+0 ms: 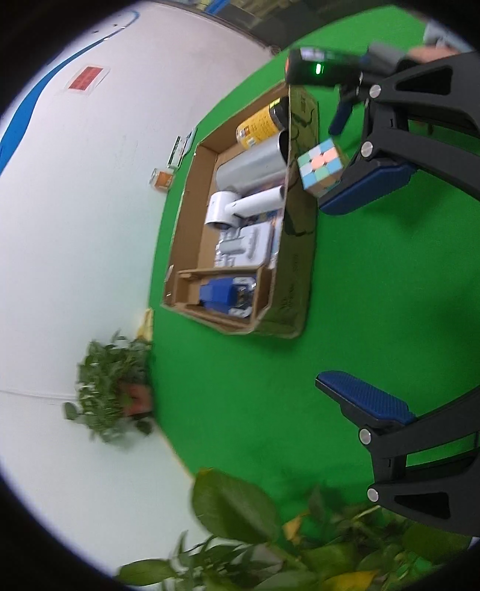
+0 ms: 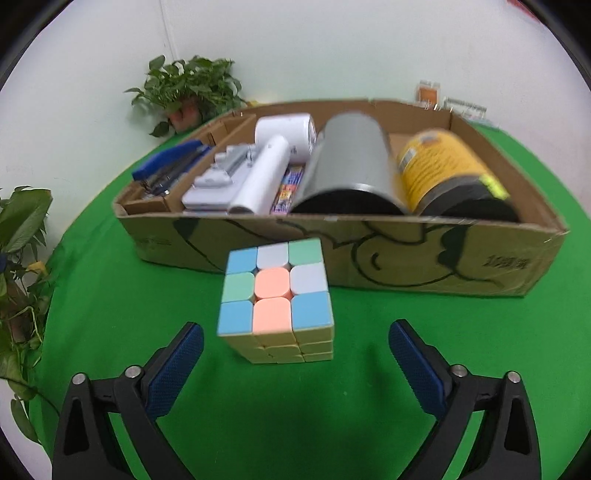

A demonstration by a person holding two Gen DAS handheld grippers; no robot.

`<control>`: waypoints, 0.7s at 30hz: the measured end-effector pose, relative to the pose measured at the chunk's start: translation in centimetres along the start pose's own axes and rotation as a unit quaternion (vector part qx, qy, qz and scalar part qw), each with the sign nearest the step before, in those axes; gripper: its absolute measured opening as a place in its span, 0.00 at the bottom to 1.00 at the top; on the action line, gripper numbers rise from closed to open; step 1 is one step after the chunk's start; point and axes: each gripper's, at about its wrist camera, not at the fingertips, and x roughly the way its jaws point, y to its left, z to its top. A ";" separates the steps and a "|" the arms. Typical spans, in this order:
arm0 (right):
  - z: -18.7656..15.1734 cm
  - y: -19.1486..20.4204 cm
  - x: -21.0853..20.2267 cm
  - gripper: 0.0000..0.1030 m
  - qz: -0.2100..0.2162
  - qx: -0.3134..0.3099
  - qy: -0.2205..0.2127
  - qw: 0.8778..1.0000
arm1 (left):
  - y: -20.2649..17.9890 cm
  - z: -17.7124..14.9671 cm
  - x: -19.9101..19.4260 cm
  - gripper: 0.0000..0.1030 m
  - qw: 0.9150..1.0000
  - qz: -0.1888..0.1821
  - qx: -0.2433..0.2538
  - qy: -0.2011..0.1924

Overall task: Organize rigid objects
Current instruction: 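Reach to the pastel Rubik's cube and grasp it with both tools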

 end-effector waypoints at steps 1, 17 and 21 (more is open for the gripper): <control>0.0 -0.2 0.6 0.74 0.004 0.005 0.011 1.000 | 0.0 -0.1 0.3 0.84 1.000 -0.009 -0.007 0.008; -9.3 0.5 -7.4 0.85 0.079 -0.088 0.024 0.993 | -6.0 -7.5 9.5 0.84 0.903 -0.300 -0.047 0.303; -9.2 0.5 -8.1 0.86 0.085 -0.106 0.001 0.991 | -5.8 -8.4 9.9 0.84 0.886 -0.324 -0.076 0.322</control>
